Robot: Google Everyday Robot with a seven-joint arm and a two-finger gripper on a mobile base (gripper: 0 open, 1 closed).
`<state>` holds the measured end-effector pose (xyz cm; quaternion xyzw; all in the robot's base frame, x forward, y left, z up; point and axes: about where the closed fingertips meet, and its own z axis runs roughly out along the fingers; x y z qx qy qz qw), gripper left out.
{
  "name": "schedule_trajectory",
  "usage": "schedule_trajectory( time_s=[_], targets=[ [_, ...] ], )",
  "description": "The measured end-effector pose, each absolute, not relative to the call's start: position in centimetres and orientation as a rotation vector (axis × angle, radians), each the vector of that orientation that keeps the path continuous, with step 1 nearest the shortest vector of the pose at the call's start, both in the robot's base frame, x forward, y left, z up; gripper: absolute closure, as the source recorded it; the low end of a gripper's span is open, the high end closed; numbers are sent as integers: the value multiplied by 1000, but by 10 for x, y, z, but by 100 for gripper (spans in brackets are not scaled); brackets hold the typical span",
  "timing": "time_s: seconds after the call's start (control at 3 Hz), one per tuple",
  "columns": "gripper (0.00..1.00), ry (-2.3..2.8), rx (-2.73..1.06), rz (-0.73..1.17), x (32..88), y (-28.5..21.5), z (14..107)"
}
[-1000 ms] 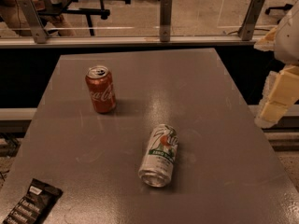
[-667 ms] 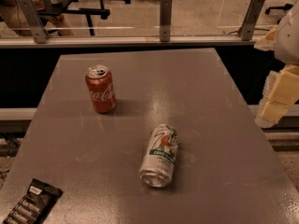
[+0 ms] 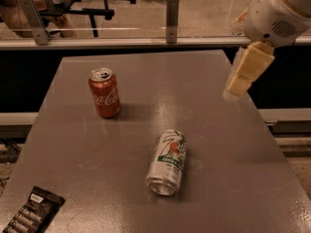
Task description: Move coke can near 7up can
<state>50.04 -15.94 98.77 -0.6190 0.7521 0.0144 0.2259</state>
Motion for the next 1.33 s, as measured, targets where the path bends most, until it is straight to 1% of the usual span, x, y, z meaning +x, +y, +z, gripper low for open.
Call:
schedule_trajectory(
  time_s=[0.67, 1.33],
  targets=[
    [0, 1927, -1741, 198, 560, -60, 976],
    [0, 1861, -1844, 340, 576, 35, 938]
  ],
)
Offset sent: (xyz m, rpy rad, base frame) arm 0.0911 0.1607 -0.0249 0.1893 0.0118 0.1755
